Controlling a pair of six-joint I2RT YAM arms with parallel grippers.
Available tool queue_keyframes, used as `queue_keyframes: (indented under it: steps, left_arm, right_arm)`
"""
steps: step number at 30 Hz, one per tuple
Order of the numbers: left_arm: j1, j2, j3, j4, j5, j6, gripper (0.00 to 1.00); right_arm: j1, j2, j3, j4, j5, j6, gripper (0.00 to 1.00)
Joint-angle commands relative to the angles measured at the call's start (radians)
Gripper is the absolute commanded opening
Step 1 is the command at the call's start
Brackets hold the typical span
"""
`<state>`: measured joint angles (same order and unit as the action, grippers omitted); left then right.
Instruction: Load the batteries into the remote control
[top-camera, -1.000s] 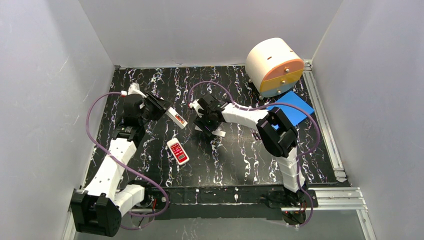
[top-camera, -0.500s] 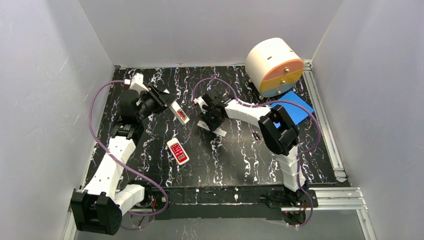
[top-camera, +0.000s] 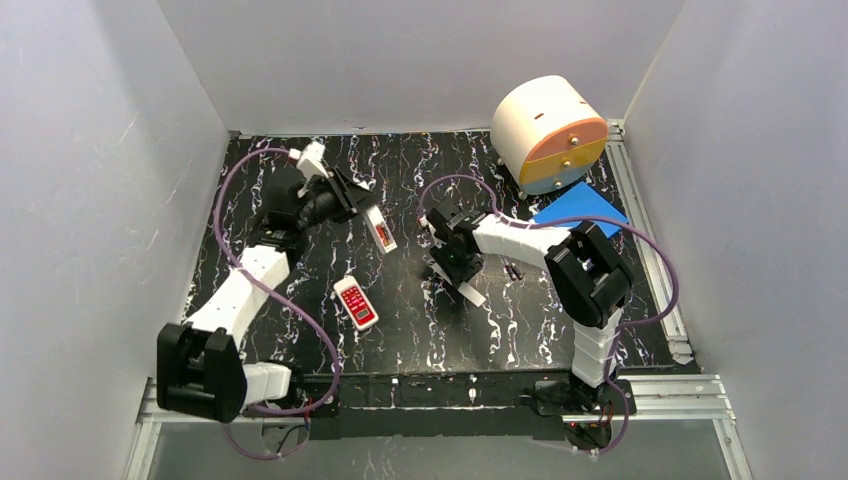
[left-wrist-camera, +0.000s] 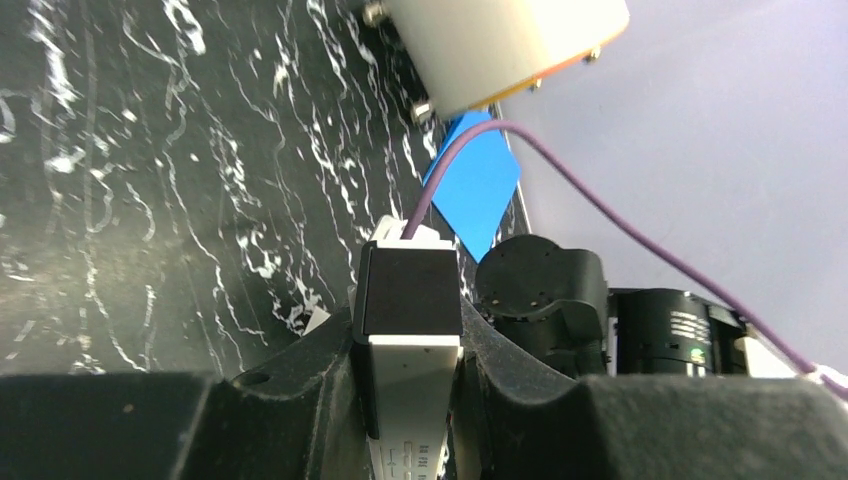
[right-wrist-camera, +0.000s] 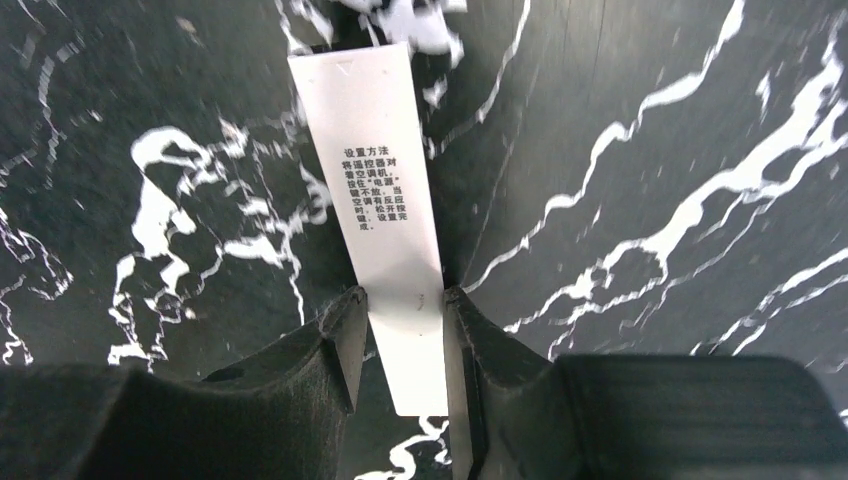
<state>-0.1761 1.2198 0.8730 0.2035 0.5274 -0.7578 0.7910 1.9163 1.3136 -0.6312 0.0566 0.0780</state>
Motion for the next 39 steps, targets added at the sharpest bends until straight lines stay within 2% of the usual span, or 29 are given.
queue_keyframes:
  steps: [1, 6, 14, 16, 19, 24, 28, 35, 39]
  left_arm:
    - [-0.083, 0.089, 0.015, 0.041, 0.037, 0.033, 0.0]
    - [-0.15, 0.213, 0.006, 0.065, -0.048, 0.024, 0.0]
    - [-0.16, 0.343, -0.002, 0.178, -0.041, -0.017, 0.0]
    - [-0.159, 0.349, -0.009, 0.196, -0.047, -0.022, 0.0]
    - [-0.158, 0.344, -0.021, 0.207, -0.064, -0.023, 0.0]
    - [-0.157, 0.338, -0.015, 0.22, -0.048, -0.036, 0.0]
    - [-0.158, 0.325, -0.007, 0.23, -0.042, -0.05, 0.0]
    - [-0.157, 0.301, -0.006, 0.232, -0.031, -0.083, 0.0]
    - [-0.158, 0.288, -0.016, 0.24, -0.031, -0.097, 0.0]
  right_arm:
    - [-0.001, -0.057, -0.066, -0.085, 0.041, 0.107, 0.43]
    - [-0.002, -0.088, -0.093, -0.063, 0.06, 0.162, 0.51]
    - [-0.004, -0.204, -0.029, 0.052, 0.044, 0.181, 0.74]
    - [-0.003, -0.246, -0.009, 0.091, 0.029, 0.182, 0.77]
    - [-0.003, -0.302, -0.005, 0.156, -0.035, 0.167, 0.79]
    - [-0.004, -0.388, -0.07, 0.351, -0.29, 0.179, 0.85]
    - [-0.001, -0.334, -0.048, 0.41, -0.334, 0.233, 0.9]
    - [0.003, -0.222, 0.036, 0.389, -0.292, 0.23, 0.91]
    - [0.006, -0.181, 0.045, 0.435, -0.317, 0.236, 0.83]
